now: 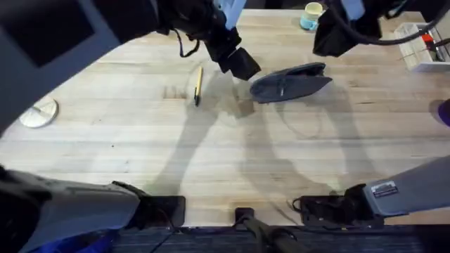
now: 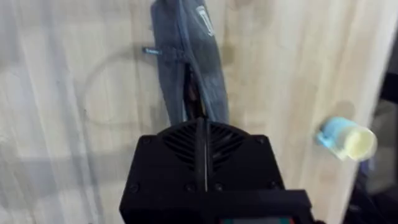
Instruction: Unzip the bag, pick up the pens from the table one at a time and place them inside, then zip the bag closed.
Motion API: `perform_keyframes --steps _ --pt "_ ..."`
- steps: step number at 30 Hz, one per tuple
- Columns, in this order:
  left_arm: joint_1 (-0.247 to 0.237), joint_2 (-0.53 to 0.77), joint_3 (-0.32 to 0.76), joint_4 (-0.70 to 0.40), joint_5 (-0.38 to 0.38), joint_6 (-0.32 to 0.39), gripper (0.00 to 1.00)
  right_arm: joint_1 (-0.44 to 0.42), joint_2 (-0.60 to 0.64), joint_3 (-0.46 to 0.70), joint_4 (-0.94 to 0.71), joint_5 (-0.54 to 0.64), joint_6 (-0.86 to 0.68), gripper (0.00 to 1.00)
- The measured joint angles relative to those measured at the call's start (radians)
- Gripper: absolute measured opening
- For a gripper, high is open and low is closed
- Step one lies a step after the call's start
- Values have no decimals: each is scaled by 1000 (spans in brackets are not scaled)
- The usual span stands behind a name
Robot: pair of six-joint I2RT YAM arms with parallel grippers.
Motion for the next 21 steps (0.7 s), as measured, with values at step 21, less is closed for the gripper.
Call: perform_keyframes --steps 21 --pt "0 -30 0 -71 22 71 993 -25 201 0 -30 -50 -22 32"
